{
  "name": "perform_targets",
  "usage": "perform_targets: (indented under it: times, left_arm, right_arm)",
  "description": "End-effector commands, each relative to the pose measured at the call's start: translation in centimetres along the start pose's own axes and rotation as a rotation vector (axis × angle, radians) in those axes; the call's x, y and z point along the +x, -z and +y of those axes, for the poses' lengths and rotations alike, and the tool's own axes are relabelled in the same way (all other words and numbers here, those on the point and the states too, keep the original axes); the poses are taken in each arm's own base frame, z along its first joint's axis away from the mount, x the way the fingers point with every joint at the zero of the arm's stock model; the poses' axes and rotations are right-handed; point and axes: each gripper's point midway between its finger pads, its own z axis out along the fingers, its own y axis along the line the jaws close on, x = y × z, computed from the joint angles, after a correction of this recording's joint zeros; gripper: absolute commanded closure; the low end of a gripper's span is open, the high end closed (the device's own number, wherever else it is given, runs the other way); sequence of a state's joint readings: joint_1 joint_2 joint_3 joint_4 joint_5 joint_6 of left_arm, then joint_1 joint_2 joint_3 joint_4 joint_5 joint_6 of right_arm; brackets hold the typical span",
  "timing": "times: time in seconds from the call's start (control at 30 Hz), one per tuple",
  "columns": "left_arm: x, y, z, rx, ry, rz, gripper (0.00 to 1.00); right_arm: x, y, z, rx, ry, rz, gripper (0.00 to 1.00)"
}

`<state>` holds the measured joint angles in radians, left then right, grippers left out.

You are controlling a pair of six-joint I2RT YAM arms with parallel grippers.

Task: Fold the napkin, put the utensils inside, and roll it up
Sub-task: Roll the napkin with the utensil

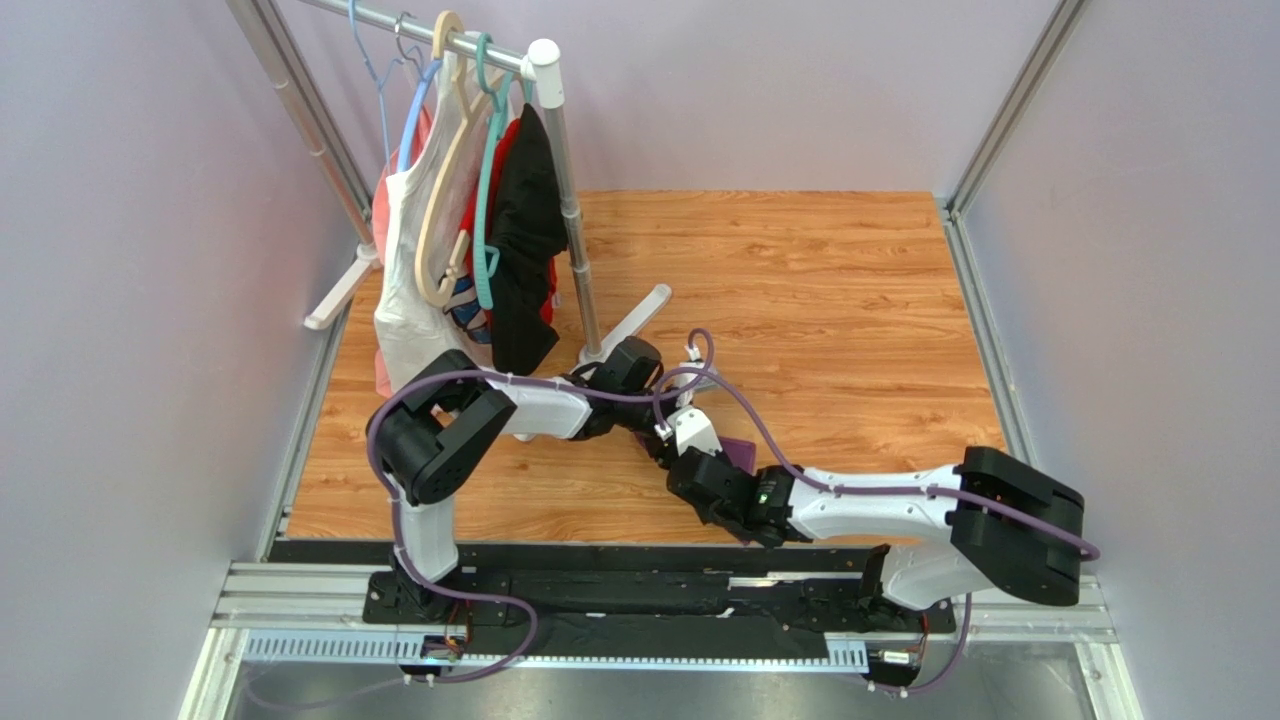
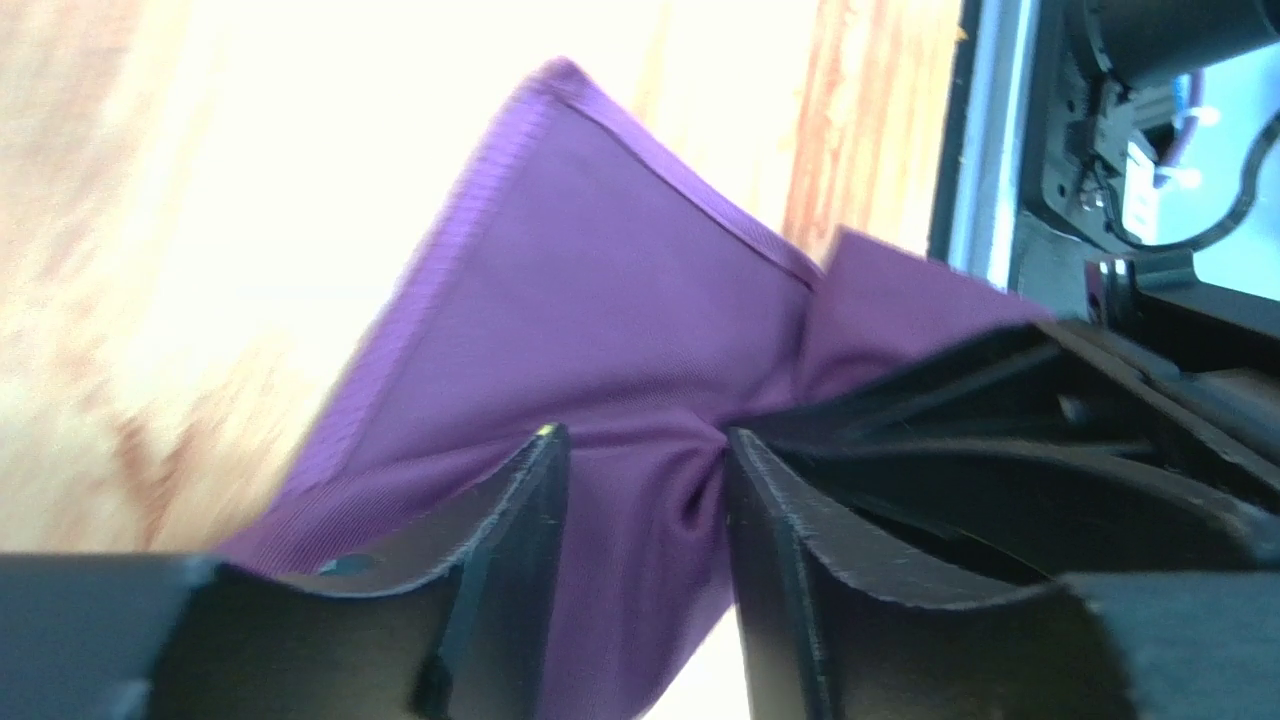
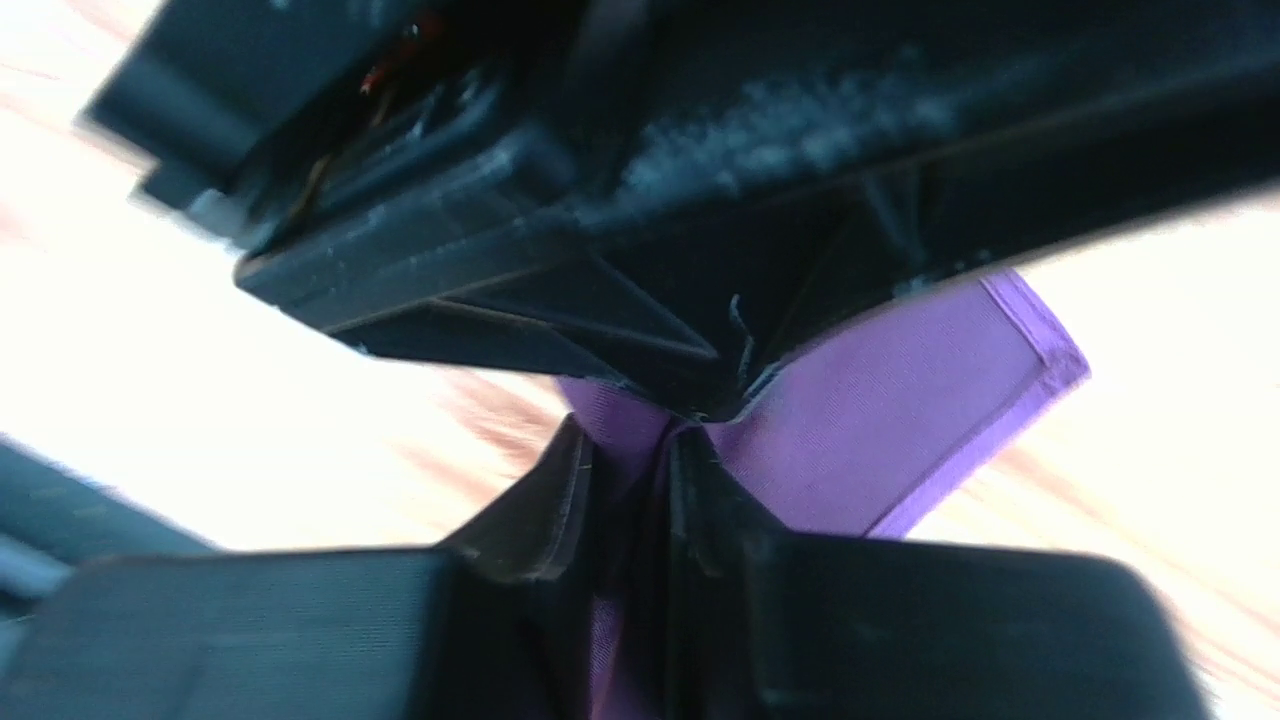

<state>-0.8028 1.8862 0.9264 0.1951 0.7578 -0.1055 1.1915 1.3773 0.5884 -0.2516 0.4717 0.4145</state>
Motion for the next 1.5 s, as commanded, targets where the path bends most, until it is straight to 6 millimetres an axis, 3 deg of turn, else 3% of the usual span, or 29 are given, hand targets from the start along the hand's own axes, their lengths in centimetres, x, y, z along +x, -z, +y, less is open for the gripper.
perform_targets:
  times: [0.0, 0.13, 0.3, 0.57, 0.87, 0.9, 1.0, 1.2, 1.33, 1.47]
  left_arm:
    - [4.2, 2.2, 2.2, -0.179, 0.161, 0.087, 0.38]
    - [3.4, 3.9, 3.0, -0.248, 0.224, 0.034, 0.23]
    - [2.2, 5.4, 3.7, -0.301, 0.250, -0.007, 0.17]
    - [2.0, 5.8, 5.5, -0.392, 0.333, 0.023, 0.16]
    - [2.7, 5.5, 8.0, -0.480, 0.384, 0.083, 0.16]
    - [2.9, 5.7, 8.5, -0.506, 0.376, 0.086, 0.26]
    - [3.3, 6.0, 8.8, -0.525, 0.361, 0.096, 0.27]
    - [0.7, 7.6, 9.2, -0.567, 0.377, -0.025, 0.22]
    - [-3.3, 9.9, 8.5, -0.590, 0.327, -0.165, 0.19]
    - [-6.0, 12.0, 7.4, -0.606, 0.275, -0.246, 0.16]
  right_arm:
    - [4.3, -0.2, 0.5, -0.051, -0.148, 0.112, 0.94]
    - [4.9, 0.0, 1.1, -0.095, -0.164, 0.119, 1.00]
    - [5.4, -0.2, 2.1, -0.150, -0.186, 0.123, 1.00]
    - [5.9, -0.4, 2.6, -0.171, -0.162, 0.119, 1.00]
    - [4.4, 0.6, 3.4, -0.189, -0.148, 0.044, 1.00]
    - [4.2, 0.6, 3.5, -0.196, -0.155, 0.040, 1.00]
    - [4.4, 0.5, 3.6, -0.199, -0.157, 0.042, 1.00]
    - [6.1, -0.1, 3.4, -0.179, -0.174, 0.097, 1.00]
    - [7.1, -0.1, 3.4, -0.186, -0.202, 0.125, 1.00]
    - [7.7, 0.0, 3.8, -0.227, -0.259, 0.144, 1.00]
